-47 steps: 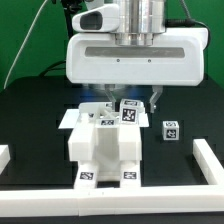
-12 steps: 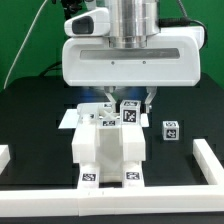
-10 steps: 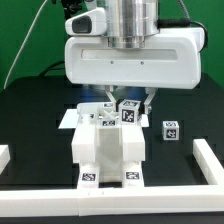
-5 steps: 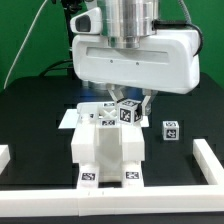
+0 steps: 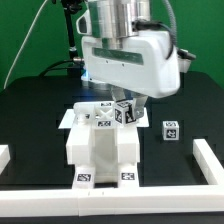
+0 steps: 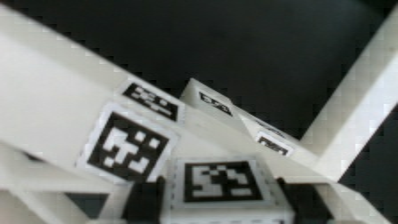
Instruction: Assemble chair
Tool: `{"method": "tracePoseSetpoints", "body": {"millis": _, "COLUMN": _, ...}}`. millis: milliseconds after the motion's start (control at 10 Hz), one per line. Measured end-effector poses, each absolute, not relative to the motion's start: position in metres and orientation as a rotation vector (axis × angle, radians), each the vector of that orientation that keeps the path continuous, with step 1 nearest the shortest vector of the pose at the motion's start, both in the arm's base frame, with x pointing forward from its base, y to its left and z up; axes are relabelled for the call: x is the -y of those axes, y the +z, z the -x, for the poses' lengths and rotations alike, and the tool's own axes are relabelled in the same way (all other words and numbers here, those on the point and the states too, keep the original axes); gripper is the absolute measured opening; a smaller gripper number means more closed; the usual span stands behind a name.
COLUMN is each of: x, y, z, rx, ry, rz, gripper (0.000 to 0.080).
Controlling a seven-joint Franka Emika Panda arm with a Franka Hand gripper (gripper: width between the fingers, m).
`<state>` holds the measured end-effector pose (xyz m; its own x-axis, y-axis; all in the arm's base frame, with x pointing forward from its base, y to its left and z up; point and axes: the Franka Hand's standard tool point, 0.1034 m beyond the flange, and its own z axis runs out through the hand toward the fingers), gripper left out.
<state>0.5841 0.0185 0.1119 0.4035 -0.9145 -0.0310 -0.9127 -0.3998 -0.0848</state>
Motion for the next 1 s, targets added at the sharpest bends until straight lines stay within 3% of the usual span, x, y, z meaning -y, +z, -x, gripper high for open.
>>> {"method": "tracePoseSetpoints", "body": {"millis": 1000, "x": -0.0228, "y": 0.1126, "z": -0.5872, "rx": -2.331, "ry": 0.015, "rz": 1.941, "gripper": 0.0285}}
